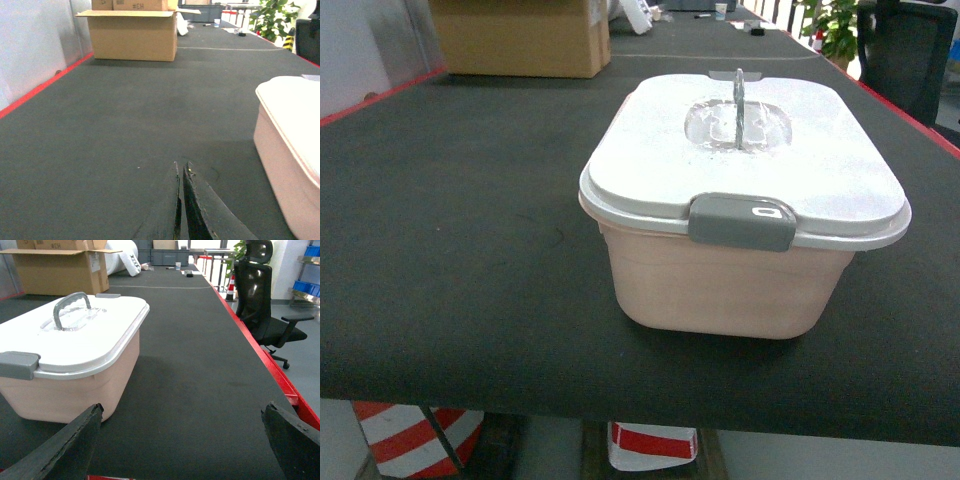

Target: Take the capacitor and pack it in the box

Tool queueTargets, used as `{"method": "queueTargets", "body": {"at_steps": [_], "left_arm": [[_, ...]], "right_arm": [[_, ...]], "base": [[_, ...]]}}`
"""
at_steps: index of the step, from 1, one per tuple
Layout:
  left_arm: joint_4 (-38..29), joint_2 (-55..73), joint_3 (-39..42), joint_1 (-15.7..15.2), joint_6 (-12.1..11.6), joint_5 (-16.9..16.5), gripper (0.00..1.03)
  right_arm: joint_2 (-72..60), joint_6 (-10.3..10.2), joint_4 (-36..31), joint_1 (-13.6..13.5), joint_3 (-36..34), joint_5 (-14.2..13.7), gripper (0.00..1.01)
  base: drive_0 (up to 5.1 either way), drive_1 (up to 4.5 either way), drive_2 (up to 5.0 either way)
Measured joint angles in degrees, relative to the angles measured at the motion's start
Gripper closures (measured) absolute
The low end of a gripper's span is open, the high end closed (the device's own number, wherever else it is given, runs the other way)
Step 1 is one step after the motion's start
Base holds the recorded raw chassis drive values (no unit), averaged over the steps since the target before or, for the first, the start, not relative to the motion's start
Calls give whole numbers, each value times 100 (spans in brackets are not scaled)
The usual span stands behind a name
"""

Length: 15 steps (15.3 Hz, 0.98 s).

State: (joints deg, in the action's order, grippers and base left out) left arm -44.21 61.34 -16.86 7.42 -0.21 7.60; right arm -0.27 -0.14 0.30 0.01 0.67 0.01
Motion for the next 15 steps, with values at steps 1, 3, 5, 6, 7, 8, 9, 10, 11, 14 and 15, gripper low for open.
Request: {"method": "queueTargets", "body": {"at_steps": [1, 3, 5, 6, 7, 8, 9, 10, 11, 14, 15], "left_arm": [[2, -173, 160, -83, 2, -35, 101], [68, -551, 511, -184, 0, -186, 101], [225, -992, 793, -291, 2, -302, 101], [308, -1176, 892, -492, 0, -575, 101], [437, -1425, 1023, -756, 4, -684, 101], [533, -1585, 1082, -776, 4, -680, 101], [649, -1790, 1161, -745, 2, -750, 101], [778, -1987, 1246, -723, 2, -763, 101], [901, -2157, 1300, -728, 2, -761, 101], [868, -2570, 1587, -730, 2, -758, 101], [1198, -2765, 1609, -730, 4, -758, 101]], "right_arm": [[0, 0, -2, 0, 0, -2, 3], [0, 0, -2, 0, 0, -2, 3], [0, 0, 0, 0, 0, -2, 3], [0, 0, -2, 0, 0, -2, 3], [0, 0, 0, 0, 0, -4, 3], [0, -2, 2, 0, 0, -2, 3], [0, 0, 0, 0, 0, -2, 3], [0, 0, 0, 0, 0, -2, 3], [0, -2, 0, 0, 0, -2, 3], [0, 0, 0, 0, 0, -2, 3], [0, 0, 0, 0, 0, -2, 3]], "base": [[0, 0, 0], [0, 0, 0], [0, 0, 0], [0, 0, 0], [0, 0, 0], [0, 0, 0], [0, 0, 0], [0, 0, 0], [0, 0, 0], [0, 0, 0], [0, 0, 0]]}}
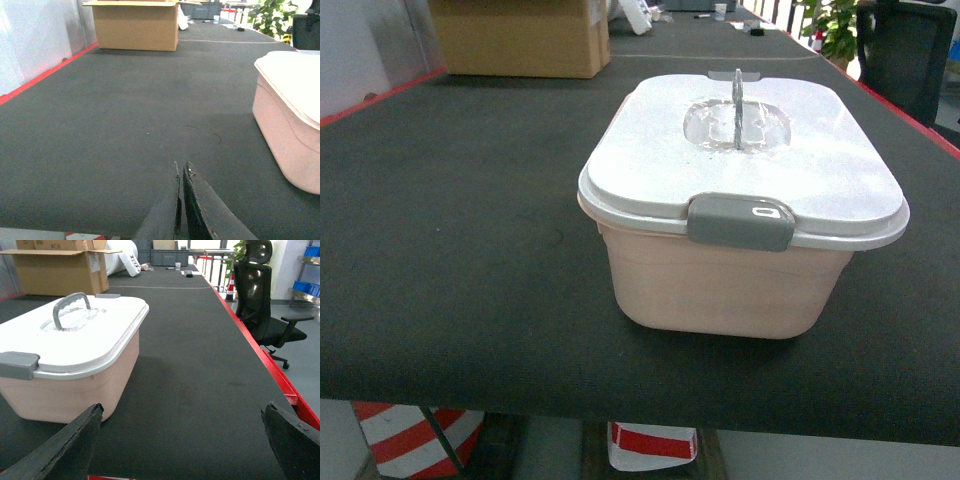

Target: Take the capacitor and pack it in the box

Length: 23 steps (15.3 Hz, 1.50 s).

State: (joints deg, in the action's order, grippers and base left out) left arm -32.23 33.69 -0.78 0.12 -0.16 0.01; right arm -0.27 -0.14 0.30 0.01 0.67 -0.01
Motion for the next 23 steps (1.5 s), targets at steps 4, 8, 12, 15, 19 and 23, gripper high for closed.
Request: {"method": "queueTargets", "body": {"at_steps": [4, 8, 12, 15, 19, 23], "left_arm": [[610, -758, 0, 0, 0, 0, 101], [1344, -1506, 2, 0, 0, 0, 101], [1875, -2022, 2, 0, 0, 0, 101], [2197, -2341, 2, 0, 0, 0, 101], [3279, -3307, 2, 0, 0, 2, 101], [3246, -3307, -2, -2, 11, 4, 67]], "right_arm": [[0, 0, -2, 0, 0, 0, 3], [0, 0, 0, 0, 0, 0, 3], [0, 0, 0, 0, 0, 0, 3], [0, 0, 0, 0, 0, 0, 3], [0, 0, -7, 0, 0, -2, 3], [0, 0, 0, 0, 0, 0, 3]], "base": [[0, 0, 0], [0, 0, 0], [0, 0, 0], [0, 0, 0], [0, 0, 0], [0, 0, 0]]}}
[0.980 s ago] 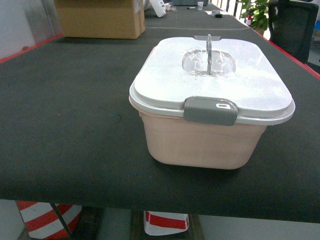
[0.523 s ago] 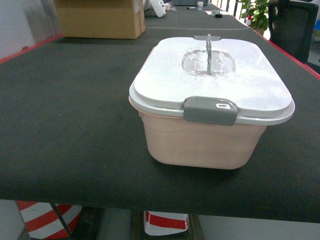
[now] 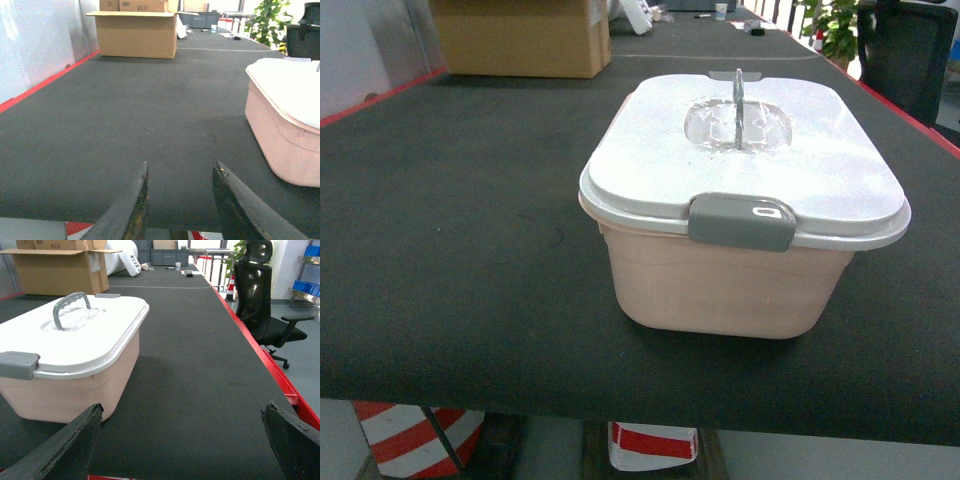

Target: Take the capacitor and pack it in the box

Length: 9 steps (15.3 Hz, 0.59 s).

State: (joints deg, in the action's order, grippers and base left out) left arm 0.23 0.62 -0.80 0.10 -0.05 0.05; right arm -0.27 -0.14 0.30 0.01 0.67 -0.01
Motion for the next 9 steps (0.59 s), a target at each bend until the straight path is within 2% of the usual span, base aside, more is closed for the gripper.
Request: {"method": "queueTargets", "body": {"at_steps": [2, 3, 4, 5, 9], "left_arm": [[2, 0, 0, 0, 0, -4, 42], [2, 0, 0, 0, 0, -2, 17], [2, 0, 0, 0, -4, -4, 3], [2, 0, 0, 0, 2, -2, 6], [2, 0, 0, 0, 0, -4, 5]], "right_arm": [[0, 0, 0, 0, 0, 0, 3], [0, 0, 0, 0, 0, 0, 3], [0, 0, 0, 0, 0, 0, 3], [0, 0, 0, 0, 0, 0, 3], [0, 0, 0, 0, 0, 0, 3]], "base": [[0, 0, 0], [0, 0, 0], [0, 0, 0], [0, 0, 0], [0, 0, 0]]}}
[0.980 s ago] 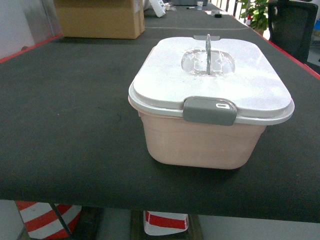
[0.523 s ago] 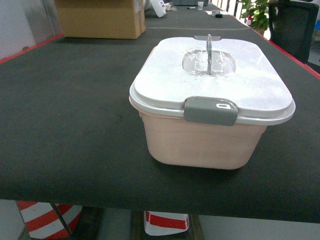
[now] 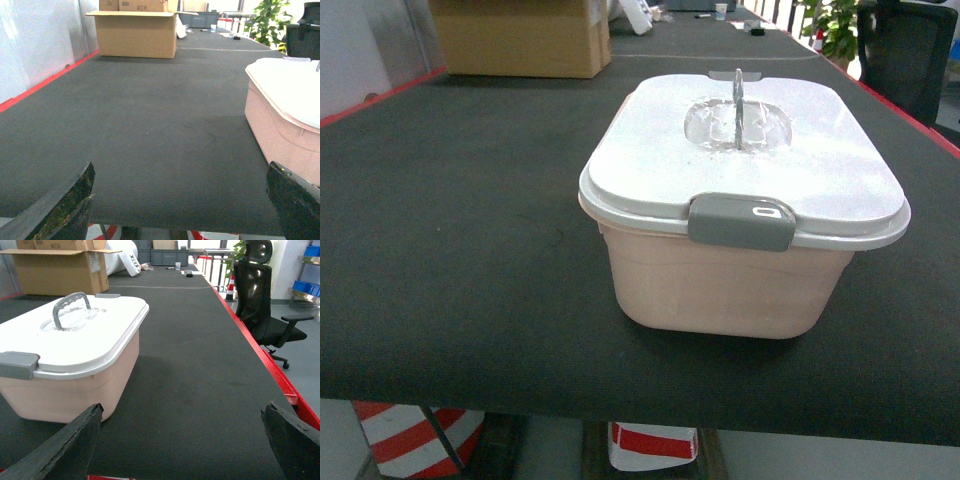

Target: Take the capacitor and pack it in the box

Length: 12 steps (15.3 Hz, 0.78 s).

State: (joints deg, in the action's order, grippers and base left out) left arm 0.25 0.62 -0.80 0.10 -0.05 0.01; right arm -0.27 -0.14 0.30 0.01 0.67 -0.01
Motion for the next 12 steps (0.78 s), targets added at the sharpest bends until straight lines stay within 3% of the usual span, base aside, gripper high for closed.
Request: {"method": "queueTargets", "body": {"at_steps": [12], "left_arm": [[0, 0, 0, 0, 0, 2, 5]], "right_arm": [[0, 0, 0, 0, 0, 0, 3]], "base": [[0, 0, 0]]}}
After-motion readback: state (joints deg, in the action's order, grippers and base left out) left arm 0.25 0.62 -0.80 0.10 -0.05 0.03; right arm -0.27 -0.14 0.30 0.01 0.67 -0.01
